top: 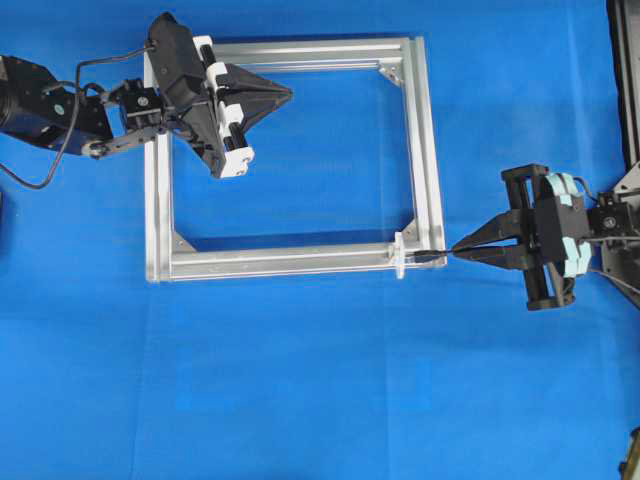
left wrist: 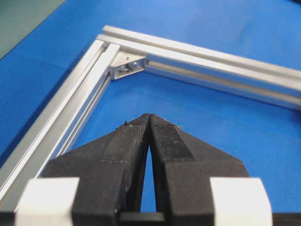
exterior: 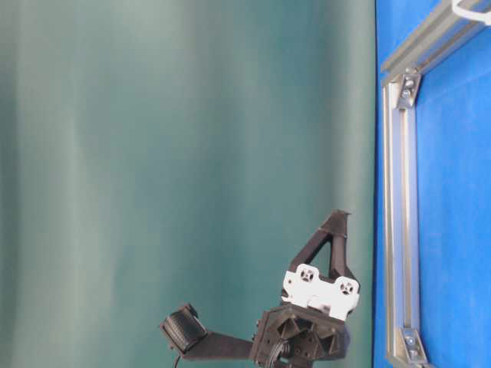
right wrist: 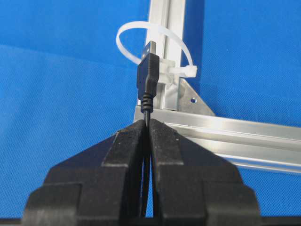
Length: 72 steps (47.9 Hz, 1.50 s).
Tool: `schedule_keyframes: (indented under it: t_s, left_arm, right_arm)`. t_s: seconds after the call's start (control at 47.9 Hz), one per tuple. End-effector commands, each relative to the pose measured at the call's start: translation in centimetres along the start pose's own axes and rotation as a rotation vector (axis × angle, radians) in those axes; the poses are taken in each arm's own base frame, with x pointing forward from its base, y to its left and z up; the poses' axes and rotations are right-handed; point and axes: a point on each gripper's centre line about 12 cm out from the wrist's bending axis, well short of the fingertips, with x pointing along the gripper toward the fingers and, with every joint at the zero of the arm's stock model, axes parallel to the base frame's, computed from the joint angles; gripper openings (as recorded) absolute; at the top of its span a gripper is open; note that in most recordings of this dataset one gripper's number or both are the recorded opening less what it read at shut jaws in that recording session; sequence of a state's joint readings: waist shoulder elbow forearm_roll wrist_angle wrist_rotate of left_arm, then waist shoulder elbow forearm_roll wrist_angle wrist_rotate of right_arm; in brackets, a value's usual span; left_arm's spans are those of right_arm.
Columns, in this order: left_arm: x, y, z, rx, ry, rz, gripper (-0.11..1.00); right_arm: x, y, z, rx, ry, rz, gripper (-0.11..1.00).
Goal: Insert the wire through the string loop located on the right side.
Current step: 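Move the right gripper left, aligning the plug with the white zip-tie loop, then push the USB plug leftward through the white loop with the right gripper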
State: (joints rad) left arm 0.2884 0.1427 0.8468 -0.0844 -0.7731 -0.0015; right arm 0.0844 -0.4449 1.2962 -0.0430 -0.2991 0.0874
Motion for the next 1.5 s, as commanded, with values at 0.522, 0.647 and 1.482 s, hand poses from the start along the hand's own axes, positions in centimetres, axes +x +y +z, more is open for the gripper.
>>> schedule_keyframes:
  t_s: [0.522, 0.647, 1.482]
  left_arm:
    - [0.0, 0.0, 1.6, 0.001, -0.051, -0.002, -0.02]
    - [0.0, 0.0, 1.6, 0.001, -0.051, -0.002, -0.02]
    - [0.0, 0.0, 1.7, 0.002, -0.054, -0.003, -0.02]
  right_arm:
    - [0.0, 0.0, 0.6, -0.001, -0.025, 0.000, -0.03]
    - [0.0, 0.0, 0.6, -0.002, -0.023, 0.001, -0.03]
    - [1.7, 0.0, 1.5, 0.009, -0.046, 0.003, -0.03]
